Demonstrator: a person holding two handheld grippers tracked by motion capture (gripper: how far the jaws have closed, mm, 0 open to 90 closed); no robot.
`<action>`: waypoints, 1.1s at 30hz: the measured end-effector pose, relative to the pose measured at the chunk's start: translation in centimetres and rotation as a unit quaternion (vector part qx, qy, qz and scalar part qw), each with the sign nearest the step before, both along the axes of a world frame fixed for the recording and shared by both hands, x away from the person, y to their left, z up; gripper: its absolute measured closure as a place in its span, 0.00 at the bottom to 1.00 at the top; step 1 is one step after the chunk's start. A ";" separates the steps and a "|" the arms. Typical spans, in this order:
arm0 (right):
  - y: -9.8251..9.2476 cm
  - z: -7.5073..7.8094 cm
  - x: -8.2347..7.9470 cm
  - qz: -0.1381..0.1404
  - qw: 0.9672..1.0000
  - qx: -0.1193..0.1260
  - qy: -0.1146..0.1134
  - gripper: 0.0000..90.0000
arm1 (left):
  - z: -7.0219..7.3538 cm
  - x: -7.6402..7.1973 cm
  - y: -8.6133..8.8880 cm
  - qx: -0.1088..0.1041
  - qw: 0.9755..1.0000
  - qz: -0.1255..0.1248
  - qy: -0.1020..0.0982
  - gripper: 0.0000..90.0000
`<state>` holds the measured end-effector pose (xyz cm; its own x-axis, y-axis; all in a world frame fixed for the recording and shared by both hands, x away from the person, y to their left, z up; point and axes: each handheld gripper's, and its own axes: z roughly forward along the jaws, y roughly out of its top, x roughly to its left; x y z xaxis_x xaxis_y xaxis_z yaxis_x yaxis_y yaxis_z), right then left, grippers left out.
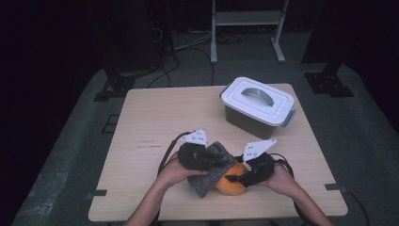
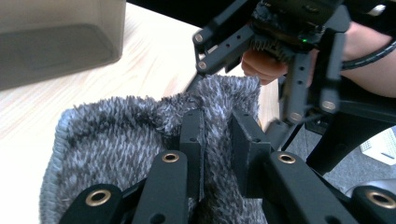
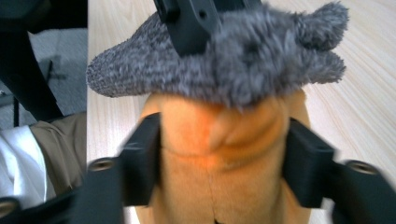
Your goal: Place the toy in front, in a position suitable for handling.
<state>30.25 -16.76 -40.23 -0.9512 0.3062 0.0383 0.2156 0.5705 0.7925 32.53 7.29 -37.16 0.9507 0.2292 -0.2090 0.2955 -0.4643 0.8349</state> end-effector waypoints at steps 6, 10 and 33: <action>-0.1 -0.2 0.6 0.023 0.999 0.048 -0.008 0.56 | 1.2 0.0 0.5 -0.008 1.000 -0.001 -0.012 0.84; 1.1 0.1 1.2 0.048 0.996 0.075 -0.012 0.56 | 2.4 -0.2 1.5 -0.012 1.000 0.005 -0.025 0.84; -1.4 -1.7 2.1 0.065 0.995 0.069 -0.001 0.53 | 0.0 -0.1 4.2 0.018 0.999 0.034 -0.020 0.84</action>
